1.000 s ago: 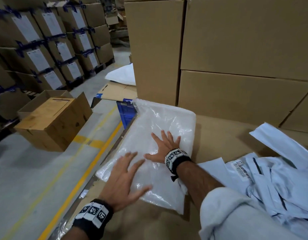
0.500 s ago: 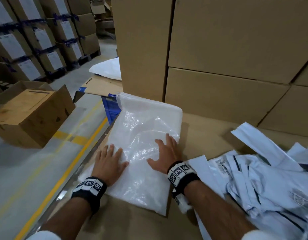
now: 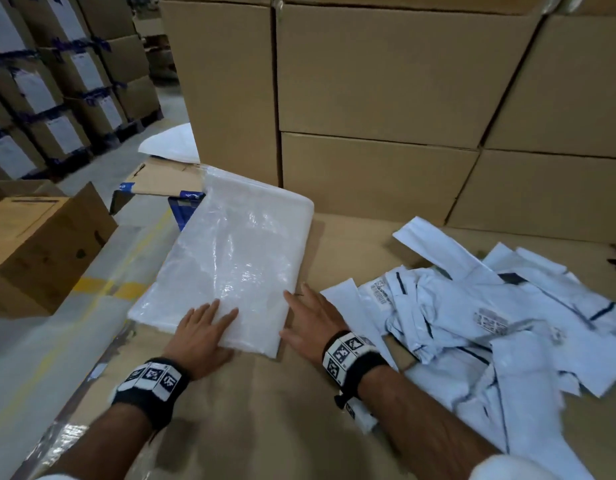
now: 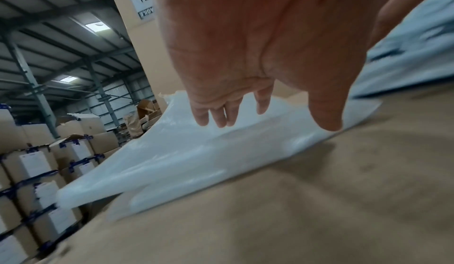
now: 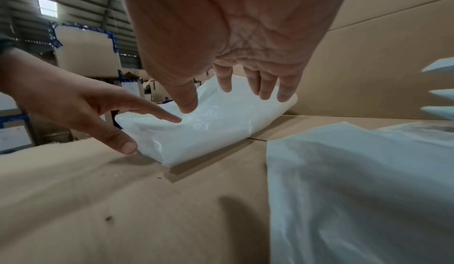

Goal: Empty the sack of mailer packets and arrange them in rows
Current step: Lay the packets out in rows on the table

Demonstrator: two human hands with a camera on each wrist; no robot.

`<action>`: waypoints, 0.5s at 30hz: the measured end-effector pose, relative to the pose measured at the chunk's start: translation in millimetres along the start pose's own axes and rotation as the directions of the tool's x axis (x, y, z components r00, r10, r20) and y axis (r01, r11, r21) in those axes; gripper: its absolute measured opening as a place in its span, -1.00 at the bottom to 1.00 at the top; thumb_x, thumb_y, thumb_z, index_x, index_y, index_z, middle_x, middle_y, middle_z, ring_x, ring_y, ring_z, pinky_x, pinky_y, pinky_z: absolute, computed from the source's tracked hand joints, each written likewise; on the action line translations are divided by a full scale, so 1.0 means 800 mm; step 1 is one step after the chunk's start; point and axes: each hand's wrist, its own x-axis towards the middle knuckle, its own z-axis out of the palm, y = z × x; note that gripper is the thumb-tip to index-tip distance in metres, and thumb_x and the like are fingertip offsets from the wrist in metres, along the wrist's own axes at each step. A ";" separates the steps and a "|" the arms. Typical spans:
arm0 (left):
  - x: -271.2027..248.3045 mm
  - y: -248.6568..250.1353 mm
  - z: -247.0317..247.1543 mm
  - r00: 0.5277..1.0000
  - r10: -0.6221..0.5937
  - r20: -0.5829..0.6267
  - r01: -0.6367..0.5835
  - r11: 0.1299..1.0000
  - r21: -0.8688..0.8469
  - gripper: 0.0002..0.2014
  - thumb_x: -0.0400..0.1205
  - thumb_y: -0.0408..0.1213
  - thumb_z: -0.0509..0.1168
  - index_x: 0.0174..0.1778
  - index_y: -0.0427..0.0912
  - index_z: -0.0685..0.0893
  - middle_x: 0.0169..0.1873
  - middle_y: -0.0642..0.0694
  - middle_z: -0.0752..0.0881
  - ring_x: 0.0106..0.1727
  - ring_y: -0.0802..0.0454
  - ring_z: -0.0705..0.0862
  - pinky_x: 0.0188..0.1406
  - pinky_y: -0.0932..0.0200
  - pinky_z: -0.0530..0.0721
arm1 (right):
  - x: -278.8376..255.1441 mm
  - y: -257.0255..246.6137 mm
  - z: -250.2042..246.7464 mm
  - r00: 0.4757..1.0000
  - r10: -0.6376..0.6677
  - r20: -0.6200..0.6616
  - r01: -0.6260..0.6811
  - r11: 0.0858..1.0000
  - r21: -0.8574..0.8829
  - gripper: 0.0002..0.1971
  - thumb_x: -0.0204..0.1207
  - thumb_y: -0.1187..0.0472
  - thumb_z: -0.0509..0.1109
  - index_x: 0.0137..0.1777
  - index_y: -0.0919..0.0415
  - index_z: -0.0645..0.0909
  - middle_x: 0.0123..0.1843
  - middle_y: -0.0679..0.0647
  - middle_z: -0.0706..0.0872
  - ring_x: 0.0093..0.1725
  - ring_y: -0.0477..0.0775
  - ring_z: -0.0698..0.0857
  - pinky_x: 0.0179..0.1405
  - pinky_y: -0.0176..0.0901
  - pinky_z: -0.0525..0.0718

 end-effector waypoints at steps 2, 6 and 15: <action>-0.010 0.031 -0.014 0.995 0.059 -0.083 -0.067 0.992 -0.103 -0.11 0.45 0.46 0.08 0.68 0.08 0.29 0.65 -0.25 0.32 0.61 -0.25 0.36 0.58 -0.17 0.33 | -0.033 0.007 -0.007 0.999 -0.011 -0.053 0.011 1.000 -0.008 -0.22 0.63 -0.16 0.33 0.76 -0.05 0.08 0.80 0.22 -0.01 0.74 0.28 0.12 0.69 0.12 0.16; -0.020 0.126 -0.042 0.949 0.183 -0.257 -0.248 0.936 -0.251 -0.37 0.60 0.28 0.19 0.57 0.11 0.41 0.53 -0.11 0.48 0.47 -0.13 0.50 0.40 -0.04 0.52 | -0.105 0.040 -0.027 0.970 0.010 -0.241 0.010 0.997 0.079 -0.30 0.65 -0.13 0.31 0.75 0.00 0.21 0.79 0.23 0.11 0.74 0.24 0.17 0.71 0.08 0.16; -0.023 0.355 -0.047 0.855 0.350 -0.384 -0.494 0.776 -0.392 -0.52 0.63 0.09 0.34 0.45 0.05 0.52 0.44 -0.06 0.51 0.38 -0.04 0.52 0.32 0.13 0.53 | -0.280 0.182 -0.084 0.846 0.164 -0.507 -0.164 0.985 0.044 -0.38 0.57 -0.12 0.40 0.62 0.00 0.43 0.73 0.17 0.28 0.67 0.23 0.33 0.61 0.15 0.36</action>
